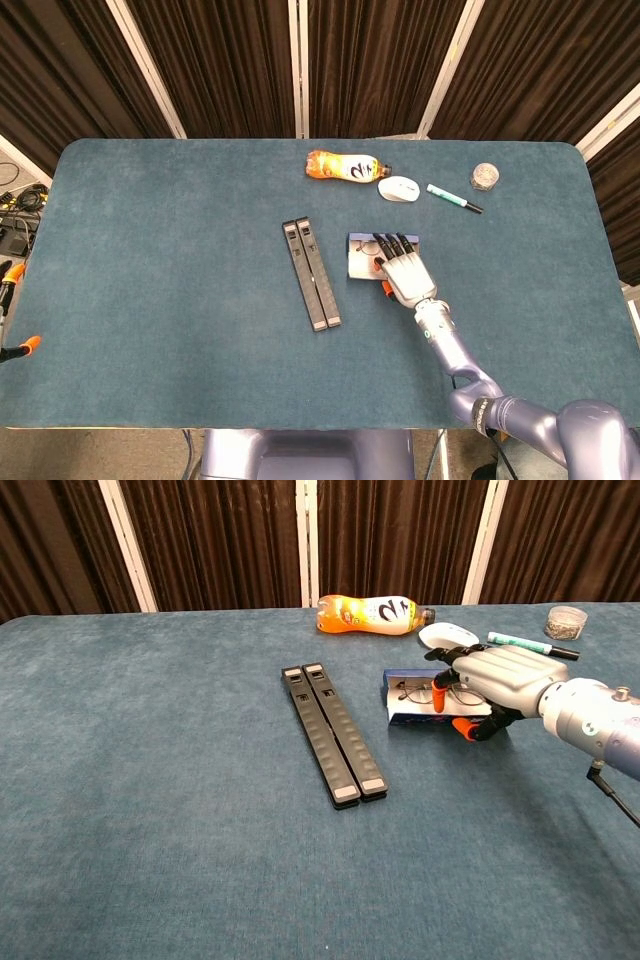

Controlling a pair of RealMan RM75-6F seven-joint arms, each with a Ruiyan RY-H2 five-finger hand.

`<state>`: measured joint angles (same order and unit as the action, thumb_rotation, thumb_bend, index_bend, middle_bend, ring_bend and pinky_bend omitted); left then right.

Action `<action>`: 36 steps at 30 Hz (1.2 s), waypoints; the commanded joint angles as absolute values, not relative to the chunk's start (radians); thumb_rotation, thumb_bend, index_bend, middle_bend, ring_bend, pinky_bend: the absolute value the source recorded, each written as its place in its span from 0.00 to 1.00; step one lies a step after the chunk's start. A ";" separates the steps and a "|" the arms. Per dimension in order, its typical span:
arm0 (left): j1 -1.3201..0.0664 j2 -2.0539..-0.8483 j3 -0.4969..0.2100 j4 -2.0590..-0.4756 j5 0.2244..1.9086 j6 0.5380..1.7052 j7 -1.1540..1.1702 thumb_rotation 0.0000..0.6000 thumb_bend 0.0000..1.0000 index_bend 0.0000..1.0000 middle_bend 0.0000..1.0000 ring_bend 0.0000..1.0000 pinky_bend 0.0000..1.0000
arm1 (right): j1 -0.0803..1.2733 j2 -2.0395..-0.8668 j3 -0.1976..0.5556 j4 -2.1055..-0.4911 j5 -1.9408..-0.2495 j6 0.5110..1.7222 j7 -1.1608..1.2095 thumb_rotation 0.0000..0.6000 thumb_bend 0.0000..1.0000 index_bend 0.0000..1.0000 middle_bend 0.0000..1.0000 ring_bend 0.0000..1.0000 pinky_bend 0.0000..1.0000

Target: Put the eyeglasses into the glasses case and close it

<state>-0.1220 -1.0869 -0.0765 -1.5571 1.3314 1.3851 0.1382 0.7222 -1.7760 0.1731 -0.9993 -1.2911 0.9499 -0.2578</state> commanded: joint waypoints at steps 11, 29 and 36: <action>-0.120 -1.087 -0.075 -1.563 1.335 1.391 0.141 1.00 0.00 0.00 0.00 0.00 0.00 | 0.697 -1.750 0.144 -0.997 -1.330 0.977 -0.196 1.00 0.43 0.69 0.06 0.00 0.00; -0.120 -1.084 -0.067 -1.566 1.351 1.388 0.135 1.00 0.00 0.00 0.00 0.00 0.00 | 0.617 -1.386 -0.009 -1.367 -1.513 1.044 -0.236 1.00 0.44 0.69 0.04 0.00 0.00; -0.121 -1.085 -0.066 -1.569 1.354 1.389 0.139 1.00 0.00 0.00 0.00 0.00 0.00 | 0.634 -1.404 0.000 -1.369 -1.501 1.007 -0.310 1.00 0.44 0.68 0.04 0.00 0.00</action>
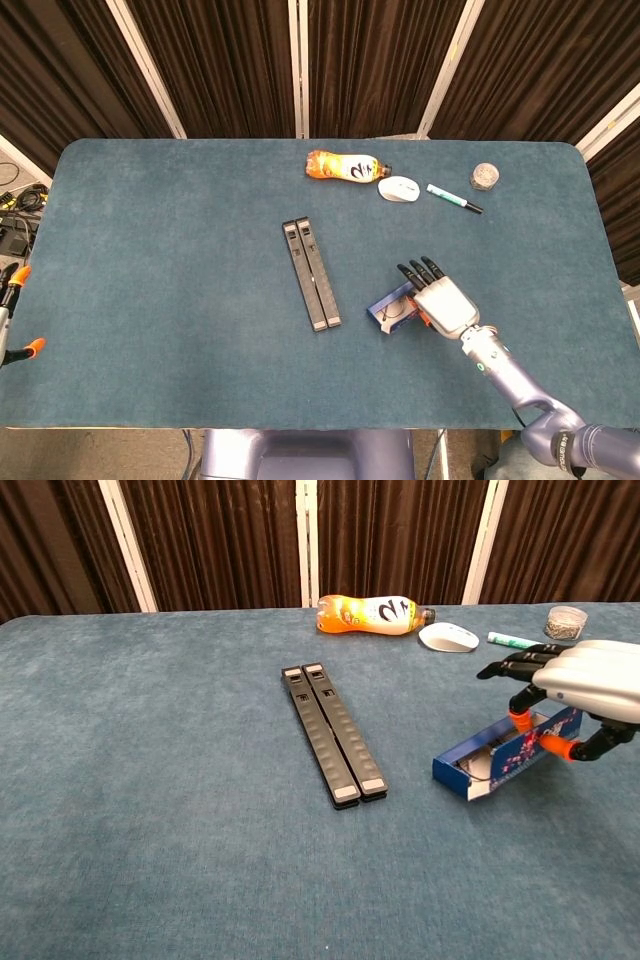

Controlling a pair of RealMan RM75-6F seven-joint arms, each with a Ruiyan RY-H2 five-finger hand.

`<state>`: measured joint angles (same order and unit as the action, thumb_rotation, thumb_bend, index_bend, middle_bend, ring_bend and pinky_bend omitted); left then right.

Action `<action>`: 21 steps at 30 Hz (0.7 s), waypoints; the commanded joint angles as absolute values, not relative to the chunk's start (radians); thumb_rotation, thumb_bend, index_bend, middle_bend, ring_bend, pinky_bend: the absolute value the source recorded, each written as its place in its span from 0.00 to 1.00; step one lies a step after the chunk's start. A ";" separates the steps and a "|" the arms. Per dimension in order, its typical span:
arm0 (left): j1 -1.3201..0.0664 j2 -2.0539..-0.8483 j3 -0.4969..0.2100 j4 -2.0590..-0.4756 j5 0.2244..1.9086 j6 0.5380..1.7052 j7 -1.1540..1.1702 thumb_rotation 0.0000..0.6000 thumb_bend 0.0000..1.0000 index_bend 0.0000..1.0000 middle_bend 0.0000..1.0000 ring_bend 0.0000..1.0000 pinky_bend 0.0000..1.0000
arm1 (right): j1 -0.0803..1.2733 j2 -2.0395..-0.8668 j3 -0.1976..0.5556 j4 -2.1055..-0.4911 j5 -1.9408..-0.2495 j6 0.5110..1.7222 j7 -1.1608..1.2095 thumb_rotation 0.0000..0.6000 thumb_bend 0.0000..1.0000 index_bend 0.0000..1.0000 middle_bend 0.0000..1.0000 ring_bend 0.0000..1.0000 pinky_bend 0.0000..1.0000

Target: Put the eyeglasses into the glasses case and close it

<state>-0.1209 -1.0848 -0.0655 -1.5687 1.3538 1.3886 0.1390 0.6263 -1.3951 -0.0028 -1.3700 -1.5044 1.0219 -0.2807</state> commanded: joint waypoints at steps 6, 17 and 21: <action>-0.122 -1.085 -0.065 -1.569 1.353 1.386 0.140 1.00 0.00 0.00 0.00 0.00 0.00 | 0.648 -1.427 0.011 -1.366 -1.488 0.985 -0.374 1.00 0.44 0.68 0.03 0.00 0.00; -0.123 -1.084 -0.067 -1.569 1.350 1.385 0.139 1.00 0.00 0.00 0.00 0.00 0.00 | 0.657 -1.466 0.036 -1.340 -1.436 0.958 -0.428 1.00 0.43 0.56 0.02 0.00 0.00; -0.124 -1.085 -0.066 -1.569 1.350 1.381 0.139 1.00 0.00 0.00 0.00 0.00 0.00 | 0.654 -1.478 0.042 -1.328 -1.433 0.969 -0.427 1.00 0.40 0.27 0.00 0.00 0.00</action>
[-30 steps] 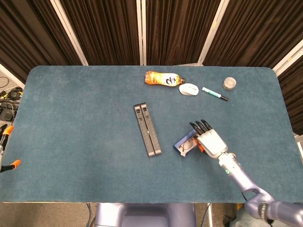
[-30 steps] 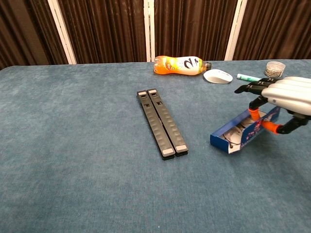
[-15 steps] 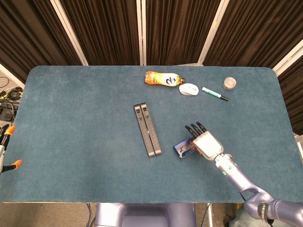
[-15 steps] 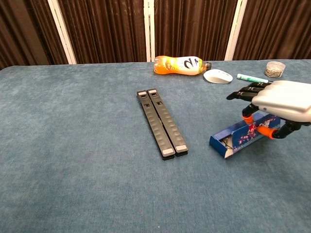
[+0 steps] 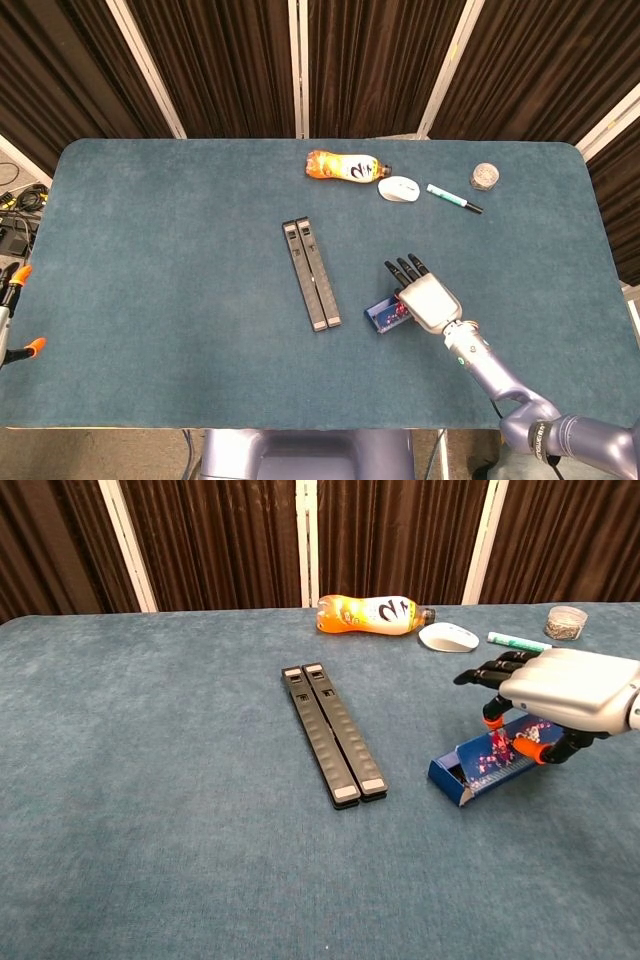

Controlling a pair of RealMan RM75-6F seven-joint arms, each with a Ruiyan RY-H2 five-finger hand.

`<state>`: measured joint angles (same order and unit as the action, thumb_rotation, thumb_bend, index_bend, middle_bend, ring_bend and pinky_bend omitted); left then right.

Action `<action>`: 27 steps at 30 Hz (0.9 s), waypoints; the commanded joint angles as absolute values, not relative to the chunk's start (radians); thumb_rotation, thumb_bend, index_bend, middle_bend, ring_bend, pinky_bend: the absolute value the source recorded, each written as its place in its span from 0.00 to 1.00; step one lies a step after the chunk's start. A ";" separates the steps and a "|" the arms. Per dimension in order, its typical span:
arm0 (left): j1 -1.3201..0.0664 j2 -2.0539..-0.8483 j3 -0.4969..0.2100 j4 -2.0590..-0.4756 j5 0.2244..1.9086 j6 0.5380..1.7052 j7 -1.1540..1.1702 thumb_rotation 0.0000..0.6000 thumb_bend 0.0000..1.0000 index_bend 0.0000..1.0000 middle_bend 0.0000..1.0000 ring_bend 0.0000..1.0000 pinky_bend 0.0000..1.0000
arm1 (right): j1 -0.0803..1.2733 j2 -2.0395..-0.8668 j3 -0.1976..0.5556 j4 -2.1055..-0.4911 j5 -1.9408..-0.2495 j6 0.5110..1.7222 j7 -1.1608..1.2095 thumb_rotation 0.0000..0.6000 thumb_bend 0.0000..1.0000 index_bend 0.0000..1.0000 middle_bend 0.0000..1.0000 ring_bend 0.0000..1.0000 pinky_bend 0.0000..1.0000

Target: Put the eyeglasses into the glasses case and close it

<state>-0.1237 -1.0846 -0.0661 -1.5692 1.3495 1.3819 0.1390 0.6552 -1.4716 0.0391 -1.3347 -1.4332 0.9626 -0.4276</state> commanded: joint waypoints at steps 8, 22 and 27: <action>-0.124 -1.088 -0.066 -1.568 1.347 1.382 0.145 1.00 0.00 0.00 0.00 0.00 0.00 | 0.646 -1.534 0.068 -1.275 -1.438 1.026 -0.412 1.00 0.08 0.06 0.00 0.00 0.00; -0.126 -1.090 -0.069 -1.563 1.340 1.378 0.146 1.00 0.00 0.00 0.00 0.00 0.00 | 0.644 -1.362 0.077 -1.511 -1.424 1.004 -0.369 1.00 0.08 0.01 0.00 0.00 0.00; -0.126 -1.090 -0.068 -1.564 1.341 1.380 0.149 1.00 0.00 0.00 0.00 0.00 0.00 | 0.655 -1.348 0.051 -1.512 -1.391 0.932 -0.401 1.00 0.08 0.00 0.00 0.00 0.00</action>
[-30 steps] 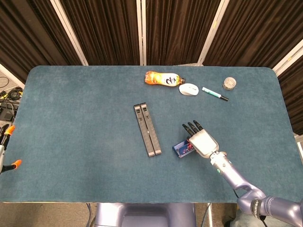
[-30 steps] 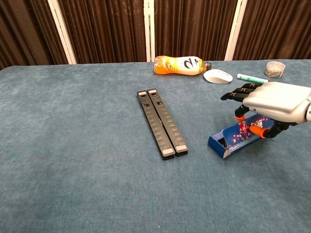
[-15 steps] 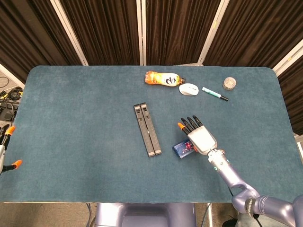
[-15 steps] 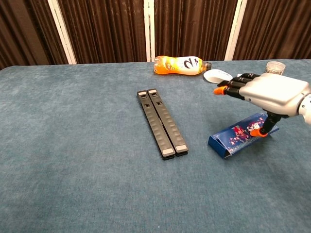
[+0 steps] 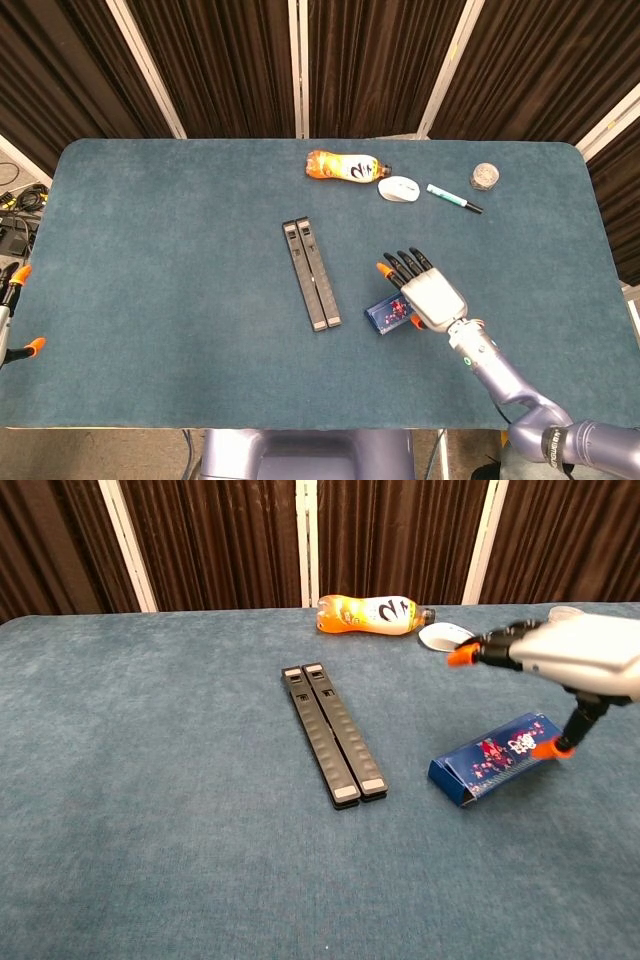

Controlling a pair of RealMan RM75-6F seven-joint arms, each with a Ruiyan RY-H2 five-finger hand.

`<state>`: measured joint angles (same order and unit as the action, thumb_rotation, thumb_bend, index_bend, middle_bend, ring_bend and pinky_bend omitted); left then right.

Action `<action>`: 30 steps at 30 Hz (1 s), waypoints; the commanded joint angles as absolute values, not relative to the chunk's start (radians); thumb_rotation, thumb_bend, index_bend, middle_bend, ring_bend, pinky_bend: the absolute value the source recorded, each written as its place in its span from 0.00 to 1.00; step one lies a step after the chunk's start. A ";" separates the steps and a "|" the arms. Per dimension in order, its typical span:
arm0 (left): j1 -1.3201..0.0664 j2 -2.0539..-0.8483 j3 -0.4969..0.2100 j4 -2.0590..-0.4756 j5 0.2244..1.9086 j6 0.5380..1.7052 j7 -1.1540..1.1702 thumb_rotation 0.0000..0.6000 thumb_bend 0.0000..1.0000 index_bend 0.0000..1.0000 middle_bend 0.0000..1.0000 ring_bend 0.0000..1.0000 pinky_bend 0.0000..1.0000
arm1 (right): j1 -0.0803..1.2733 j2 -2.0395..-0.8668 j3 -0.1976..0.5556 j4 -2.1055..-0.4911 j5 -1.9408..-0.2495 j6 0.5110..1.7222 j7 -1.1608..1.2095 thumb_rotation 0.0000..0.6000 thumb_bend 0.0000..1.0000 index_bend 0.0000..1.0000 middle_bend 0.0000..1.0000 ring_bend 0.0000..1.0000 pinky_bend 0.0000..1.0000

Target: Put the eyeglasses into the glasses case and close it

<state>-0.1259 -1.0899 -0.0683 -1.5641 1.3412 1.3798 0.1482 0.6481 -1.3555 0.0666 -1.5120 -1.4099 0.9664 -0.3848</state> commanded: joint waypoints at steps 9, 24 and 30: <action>-0.127 -1.095 -0.069 -1.562 1.334 1.376 0.159 1.00 0.00 0.00 0.00 0.00 0.00 | 0.702 -1.427 0.020 -1.362 -1.450 0.859 -0.344 1.00 0.08 0.00 0.00 0.00 0.00; -0.134 -1.100 -0.074 -1.549 1.317 1.361 0.161 1.00 0.00 0.00 0.00 0.00 0.00 | 0.765 -1.488 0.015 -1.222 -1.484 0.778 -0.213 1.00 0.28 0.34 0.36 0.14 0.00; -0.135 -1.103 -0.073 -1.548 1.315 1.358 0.166 1.00 0.00 0.00 0.00 0.00 0.00 | 0.765 -1.498 0.008 -1.198 -1.507 0.801 -0.188 1.00 0.32 0.46 0.41 0.16 0.00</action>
